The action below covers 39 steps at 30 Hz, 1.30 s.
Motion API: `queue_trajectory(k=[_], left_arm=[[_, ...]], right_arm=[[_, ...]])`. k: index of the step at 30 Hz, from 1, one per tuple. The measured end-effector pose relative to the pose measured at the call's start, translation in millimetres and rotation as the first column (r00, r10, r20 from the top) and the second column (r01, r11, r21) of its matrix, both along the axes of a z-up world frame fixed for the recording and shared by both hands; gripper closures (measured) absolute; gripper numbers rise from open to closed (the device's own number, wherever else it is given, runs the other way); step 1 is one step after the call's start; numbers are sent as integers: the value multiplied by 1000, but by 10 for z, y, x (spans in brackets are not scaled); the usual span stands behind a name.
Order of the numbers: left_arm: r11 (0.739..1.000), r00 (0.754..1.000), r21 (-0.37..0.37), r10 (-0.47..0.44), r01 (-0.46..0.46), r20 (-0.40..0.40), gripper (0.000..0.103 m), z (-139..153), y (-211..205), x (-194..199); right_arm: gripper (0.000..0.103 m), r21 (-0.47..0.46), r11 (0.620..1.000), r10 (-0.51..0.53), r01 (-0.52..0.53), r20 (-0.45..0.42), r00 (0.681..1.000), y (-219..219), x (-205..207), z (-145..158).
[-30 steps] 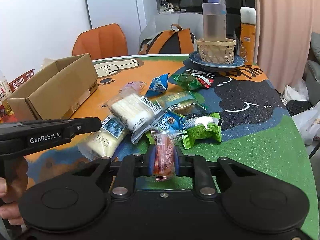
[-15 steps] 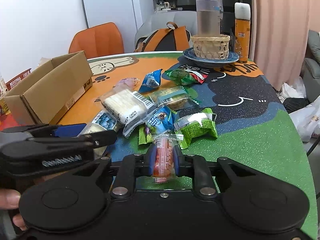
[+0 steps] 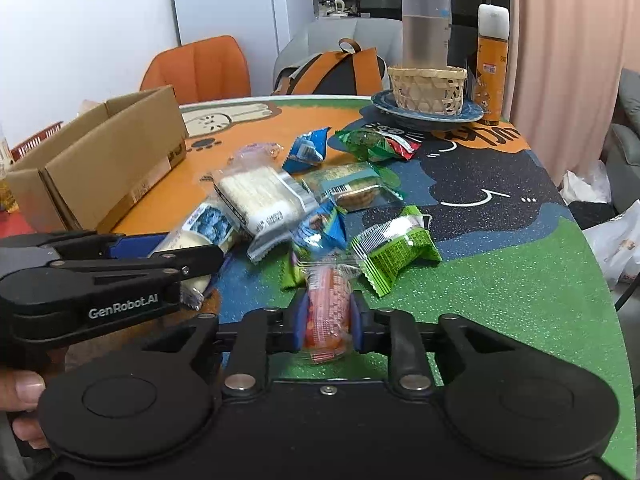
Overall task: Organize snacks
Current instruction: 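Grasp the white cream roll with the left gripper while the right gripper holds the sausage stick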
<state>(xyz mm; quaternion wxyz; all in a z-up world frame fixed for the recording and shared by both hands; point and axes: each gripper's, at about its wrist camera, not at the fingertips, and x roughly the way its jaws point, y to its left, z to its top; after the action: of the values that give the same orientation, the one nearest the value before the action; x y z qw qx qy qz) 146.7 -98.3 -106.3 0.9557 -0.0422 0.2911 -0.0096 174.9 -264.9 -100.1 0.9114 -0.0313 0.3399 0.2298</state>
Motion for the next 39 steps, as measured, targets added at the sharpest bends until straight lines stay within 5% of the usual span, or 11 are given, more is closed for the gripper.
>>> queue_trajectory(k=[2, 16, 24, 28, 34, 39], left_arm=[[1000, 1000, -17, -10, 10, 3, 77, 29, 29, -17], [999, 999, -51, 18, -17, 35, 87, 151, 213, -120], [998, 999, -37, 46, -46, -22, 79, 166, 245, -56], [998, 998, 12, 58, -58, -7, 51, 163, 168, -4], [997, 996, 42, 74, -72, -59, 50, 58, 94, 143], [993, 995, 90, 76, -70, -64, 68, -24, 77, 144]], right_arm=[[82, 11, 1000, -2, 2, 1, 1000, 0, 0, 26], [82, 52, 999, 15, -17, 39, 999, 78, -55, 195], [82, 48, 998, 27, -29, 46, 999, 120, -72, 211], [82, 42, 999, 25, -27, 44, 999, 115, -68, 192], [82, 46, 999, 11, -12, 41, 999, 61, -39, 185], [82, 57, 998, 1, -3, 37, 999, 35, -14, 175]])
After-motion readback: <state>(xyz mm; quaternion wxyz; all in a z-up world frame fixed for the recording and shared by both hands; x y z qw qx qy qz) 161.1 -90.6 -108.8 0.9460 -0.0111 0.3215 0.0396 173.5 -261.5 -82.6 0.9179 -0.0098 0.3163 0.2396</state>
